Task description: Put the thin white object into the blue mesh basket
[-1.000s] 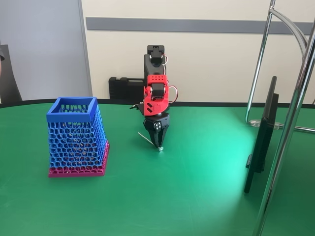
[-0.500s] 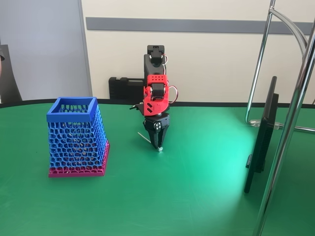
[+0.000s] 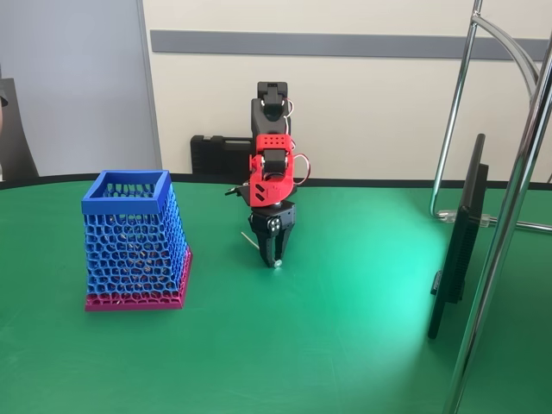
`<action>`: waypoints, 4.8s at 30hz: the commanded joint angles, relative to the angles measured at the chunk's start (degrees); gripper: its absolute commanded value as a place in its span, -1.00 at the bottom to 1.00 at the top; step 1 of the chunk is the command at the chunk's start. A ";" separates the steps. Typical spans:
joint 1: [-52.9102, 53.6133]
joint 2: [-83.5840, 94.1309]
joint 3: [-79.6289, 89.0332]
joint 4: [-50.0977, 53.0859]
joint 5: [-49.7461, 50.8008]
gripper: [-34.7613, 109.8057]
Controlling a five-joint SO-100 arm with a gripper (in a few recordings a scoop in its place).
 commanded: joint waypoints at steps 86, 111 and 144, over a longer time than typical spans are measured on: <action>24.61 23.55 -15.38 -39.64 -2.37 -0.39; 23.12 29.53 2.64 -50.71 -2.20 -0.30; 33.57 46.67 26.37 -59.06 -10.55 -0.25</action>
